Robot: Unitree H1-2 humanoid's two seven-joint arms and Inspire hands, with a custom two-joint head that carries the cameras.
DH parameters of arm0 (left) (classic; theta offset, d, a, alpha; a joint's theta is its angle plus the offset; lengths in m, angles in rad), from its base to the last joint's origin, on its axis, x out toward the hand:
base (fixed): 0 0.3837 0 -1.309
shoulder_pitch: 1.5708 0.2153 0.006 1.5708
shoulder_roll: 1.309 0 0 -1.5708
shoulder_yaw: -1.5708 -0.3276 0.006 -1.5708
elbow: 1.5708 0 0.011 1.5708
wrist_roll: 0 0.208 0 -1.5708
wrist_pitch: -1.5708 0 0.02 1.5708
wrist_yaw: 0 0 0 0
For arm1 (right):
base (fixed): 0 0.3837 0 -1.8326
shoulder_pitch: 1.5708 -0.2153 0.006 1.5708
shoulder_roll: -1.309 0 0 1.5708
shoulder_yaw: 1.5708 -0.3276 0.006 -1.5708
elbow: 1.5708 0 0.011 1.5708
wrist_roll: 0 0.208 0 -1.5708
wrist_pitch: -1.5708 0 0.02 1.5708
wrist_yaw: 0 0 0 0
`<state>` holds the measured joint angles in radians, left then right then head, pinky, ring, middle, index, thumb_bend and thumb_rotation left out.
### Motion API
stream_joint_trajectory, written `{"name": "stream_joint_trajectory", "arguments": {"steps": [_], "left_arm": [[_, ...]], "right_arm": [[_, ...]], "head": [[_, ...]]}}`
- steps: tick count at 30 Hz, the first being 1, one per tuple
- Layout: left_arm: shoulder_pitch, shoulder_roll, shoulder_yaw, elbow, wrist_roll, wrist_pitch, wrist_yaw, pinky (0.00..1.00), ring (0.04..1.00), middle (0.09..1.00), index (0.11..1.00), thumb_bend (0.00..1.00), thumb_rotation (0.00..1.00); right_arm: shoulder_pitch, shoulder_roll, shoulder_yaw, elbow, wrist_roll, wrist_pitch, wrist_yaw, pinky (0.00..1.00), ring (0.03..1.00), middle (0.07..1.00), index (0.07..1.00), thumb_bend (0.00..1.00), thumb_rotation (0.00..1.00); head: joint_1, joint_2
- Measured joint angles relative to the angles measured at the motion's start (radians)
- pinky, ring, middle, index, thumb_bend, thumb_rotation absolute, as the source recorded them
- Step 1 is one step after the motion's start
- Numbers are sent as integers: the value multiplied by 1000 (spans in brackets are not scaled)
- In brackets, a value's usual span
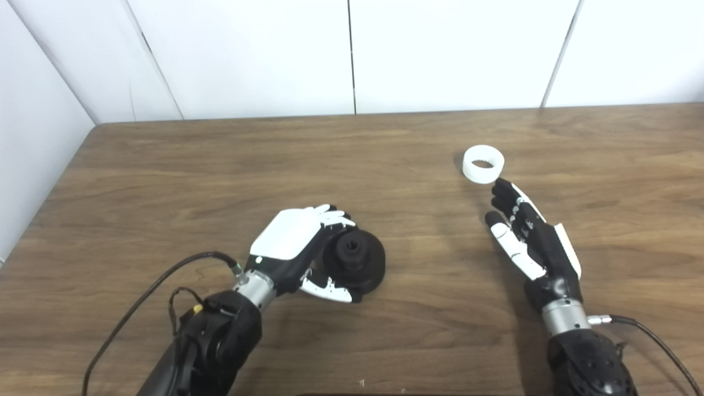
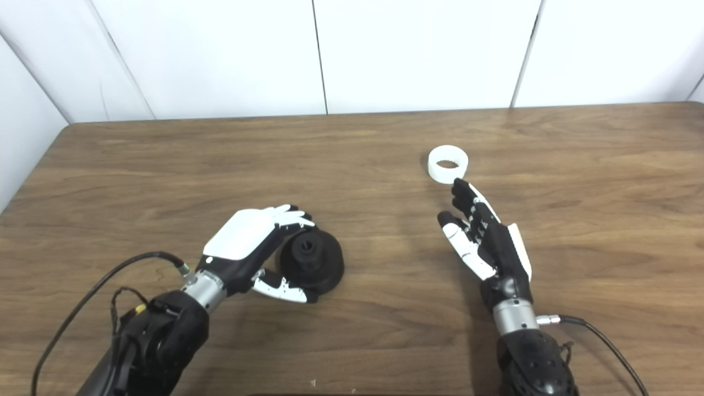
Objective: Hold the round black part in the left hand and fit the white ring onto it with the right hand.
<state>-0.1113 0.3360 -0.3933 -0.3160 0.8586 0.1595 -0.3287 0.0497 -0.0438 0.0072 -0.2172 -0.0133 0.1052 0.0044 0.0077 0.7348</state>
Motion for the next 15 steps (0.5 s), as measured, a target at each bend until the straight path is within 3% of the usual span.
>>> {"name": "stream_joint_trajectory", "arguments": {"steps": [15], "left_arm": [[31,-35,-5,-11,6,-52,-16,918,940,882,728,851,389]], "right_arm": [[1,1,9,-19,0,3,-15,808,908,904,884,560,532]], "head": [[-14,5]]}}
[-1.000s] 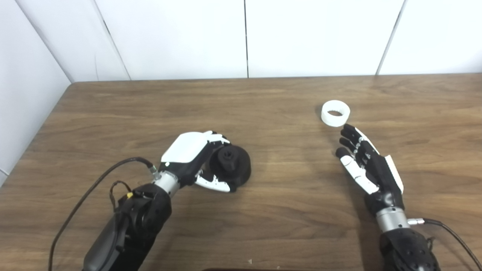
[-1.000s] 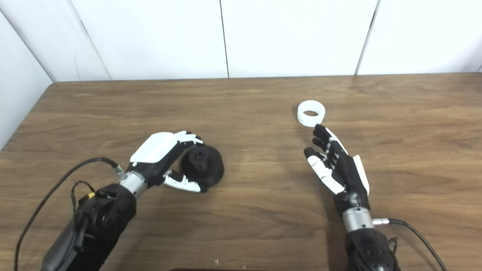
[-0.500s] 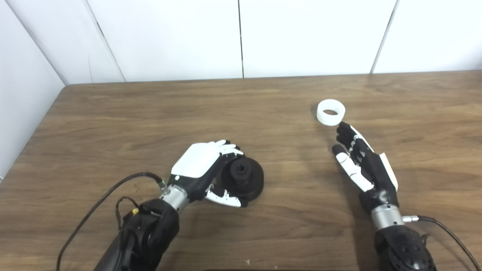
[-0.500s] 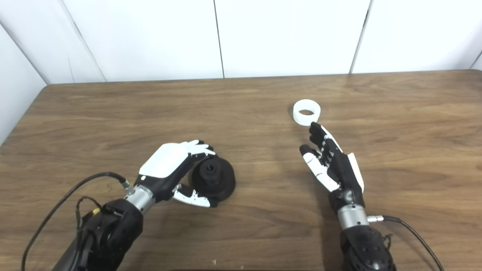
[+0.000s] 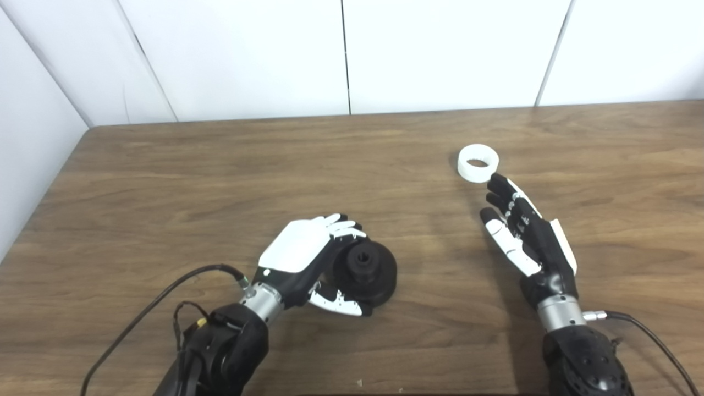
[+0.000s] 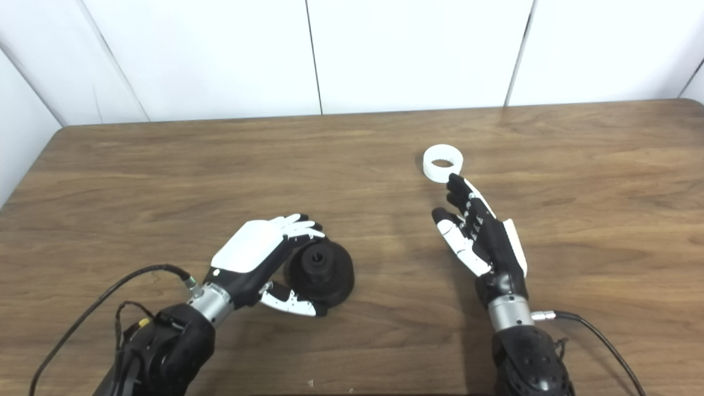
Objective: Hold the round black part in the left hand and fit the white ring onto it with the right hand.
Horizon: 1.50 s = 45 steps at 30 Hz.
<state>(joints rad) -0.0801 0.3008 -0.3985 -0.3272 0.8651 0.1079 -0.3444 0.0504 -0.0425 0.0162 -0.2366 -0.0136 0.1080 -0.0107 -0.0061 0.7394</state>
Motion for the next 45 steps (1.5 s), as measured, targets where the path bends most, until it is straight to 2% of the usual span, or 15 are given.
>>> {"name": "stream_joint_trajectory", "arguments": {"steps": [2,3,5,8,9,10,13,14,17,20,23,26,36,45], "left_arm": [[1,-5,0,0,1,-6,0,916,940,881,726,853,387],[2,-7,0,0,2,-7,0,911,938,881,726,852,386],[2,-9,0,1,3,-12,0,910,939,881,727,851,389],[2,-10,0,3,5,-21,-1,912,940,880,728,851,390],[2,-10,0,3,5,-22,-1,909,938,878,725,857,379],[2,-11,0,5,5,-26,-1,907,936,876,723,861,372],[1,-16,0,11,5,-35,1,907,937,876,721,866,359],[1,-18,1,13,5,-38,3,909,939,877,723,865,358],[1,-20,1,14,6,-39,4,910,937,876,722,865,358],[-5,-26,0,23,6,-45,9,912,936,875,721,867,355],[-4,-26,0,28,6,-49,17,911,934,875,719,871,355],[-4,-27,0,37,6,-53,26,909,933,874,717,872,356],[-7,-30,1,46,6,-66,30,912,936,876,716,878,350],[-5,-31,2,46,7,-72,32,919,939,878,724,863,367]], "right_arm": [[0,0,0,-3,-6,0,-4,788,901,899,883,554,510],[0,0,0,-5,-10,0,-6,758,885,888,868,567,456],[0,-1,-2,-19,-32,0,-13,766,869,878,849,602,396],[-9,-9,-9,-88,-135,8,-40,794,857,870,829,652,345],[-13,-13,-11,-110,-177,13,-46,841,878,875,820,702,338],[-20,-24,-12,-127,-236,30,-49,849,887,878,817,731,334],[-51,-91,-8,-159,-373,99,-28,835,898,889,808,779,323],[-79,-133,-9,-166,-433,127,-11,839,902,892,801,795,309],[-156,-209,-10,-170,-513,167,14,861,939,917,786,826,284],[-239,-245,3,-172,-569,216,62,907,977,934,778,861,277],[-286,-253,36,-167,-603,244,103,974,996,941,763,870,276],[-319,-253,54,-118,-616,249,122,997,1000,953,744,878,266],[-421,-253,83,110,-627,230,116,1000,1000,981,705,903,229],[-471,-251,126,215,-633,204,104,1000,1000,979,700,907,257]], "head": [[-3,0],[-5,0],[-6,0],[-9,-2],[-12,-3],[-12,-3],[-12,-6],[-12,-6],[-15,-8],[-17,-8],[-20,-12],[-20,-14],[-32,-29],[-46,-43]]}}
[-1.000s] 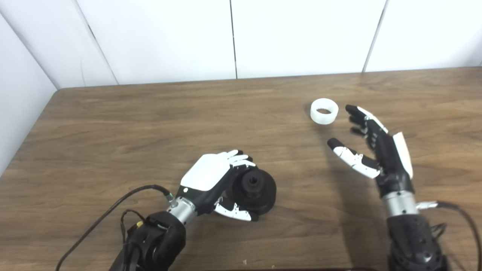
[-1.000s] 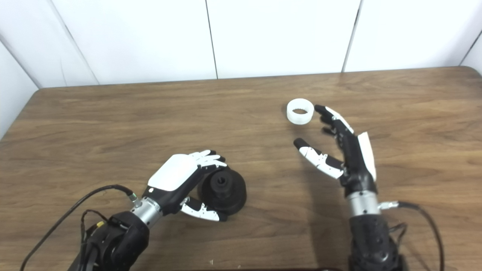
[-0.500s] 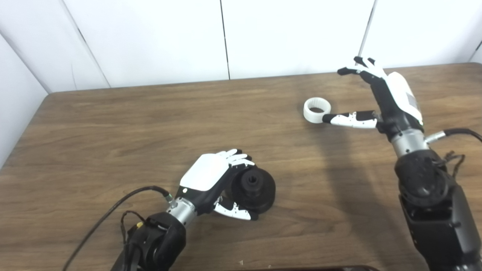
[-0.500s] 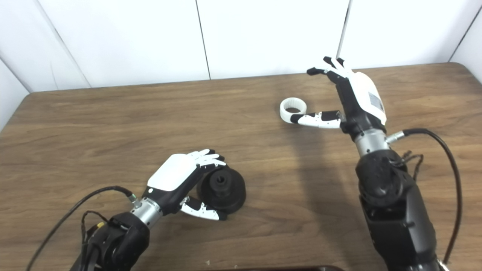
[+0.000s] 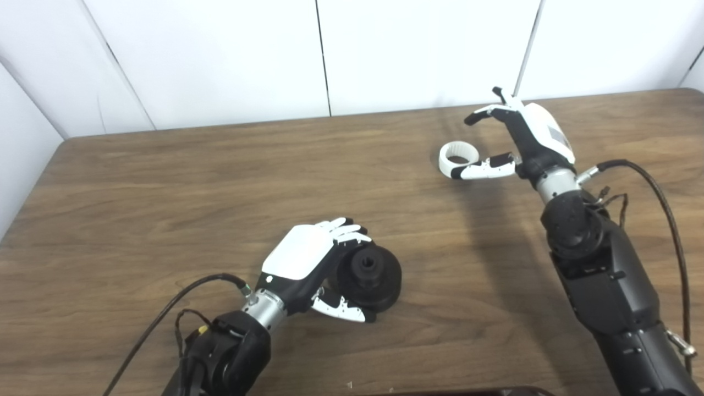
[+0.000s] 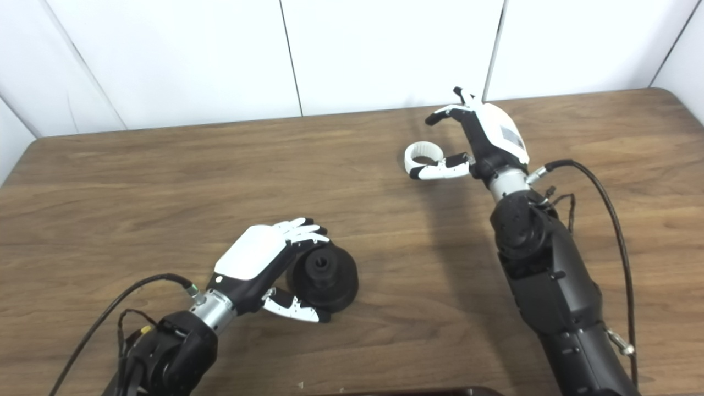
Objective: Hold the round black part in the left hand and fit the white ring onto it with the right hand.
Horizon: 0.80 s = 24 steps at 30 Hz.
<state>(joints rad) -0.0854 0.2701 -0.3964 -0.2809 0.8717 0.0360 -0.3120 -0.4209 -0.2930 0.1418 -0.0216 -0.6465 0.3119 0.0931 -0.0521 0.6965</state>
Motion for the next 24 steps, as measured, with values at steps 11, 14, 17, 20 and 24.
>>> {"name": "stream_joint_trajectory", "arguments": {"steps": [11,14,17,20,24], "left_arm": [[1,1,2,0,0,-2,-3,924,944,884,723,863,367],[2,1,3,0,-1,-2,-4,927,947,885,725,862,362],[3,0,5,0,-2,-2,-6,924,945,885,727,860,361],[4,1,5,0,-2,-2,-5,928,944,885,727,860,362],[5,0,5,0,-2,-2,-3,925,942,883,725,863,358]], "right_arm": [[-60,-4,41,114,-9,-10,0,992,1000,971,712,891,310],[-82,-4,51,147,-8,-10,2,994,1000,970,724,888,313],[-99,-7,59,180,-4,-10,16,1000,1000,972,742,876,320],[-115,-12,69,203,1,-10,28,994,1000,974,751,871,335],[-141,-29,81,234,6,-13,45,982,1000,971,747,877,337]], "head": [[-2,-11],[-3,-11],[-3,-14],[-3,-17],[0,-17]]}}
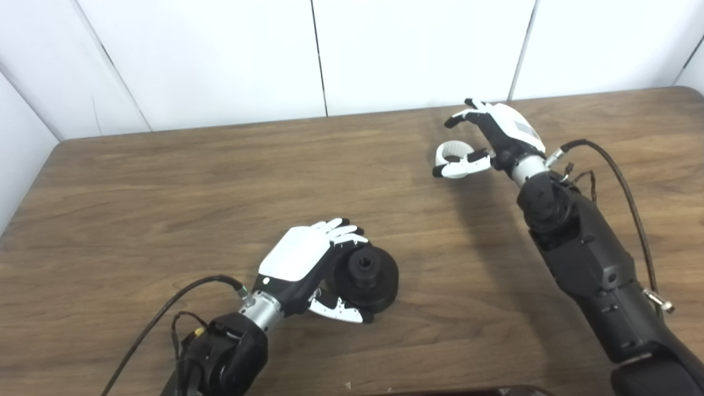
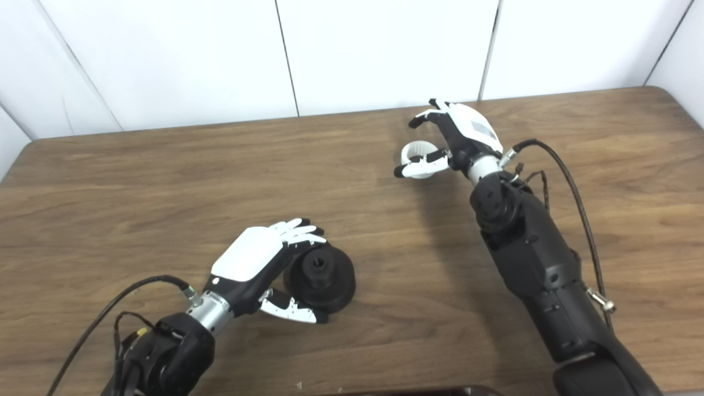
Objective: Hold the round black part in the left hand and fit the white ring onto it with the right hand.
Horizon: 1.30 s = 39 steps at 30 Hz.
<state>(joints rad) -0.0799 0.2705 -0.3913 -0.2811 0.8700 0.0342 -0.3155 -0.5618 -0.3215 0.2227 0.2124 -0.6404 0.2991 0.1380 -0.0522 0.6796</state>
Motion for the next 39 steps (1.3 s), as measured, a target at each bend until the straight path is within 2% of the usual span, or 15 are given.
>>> {"name": "stream_joint_trajectory", "arguments": {"steps": [13,23,31,39], "left_arm": [[7,0,4,-1,0,1,-1,935,948,889,732,855,369],[8,0,4,-2,0,2,-2,931,947,887,732,852,354],[9,0,4,-2,0,2,-3,936,952,889,733,856,360],[13,0,6,-3,0,1,0,925,944,882,730,858,354]], "right_arm": [[-27,-11,2,97,35,-26,0,1000,1000,973,757,875,348],[-32,-16,4,109,45,-30,1,1000,1000,969,754,876,333],[-31,-19,16,121,41,-31,1,947,997,954,746,880,328],[-31,-20,20,134,39,-39,-2,938,994,942,735,874,302]], "head": [[5,-6],[12,-3],[14,-5],[14,-2]]}}
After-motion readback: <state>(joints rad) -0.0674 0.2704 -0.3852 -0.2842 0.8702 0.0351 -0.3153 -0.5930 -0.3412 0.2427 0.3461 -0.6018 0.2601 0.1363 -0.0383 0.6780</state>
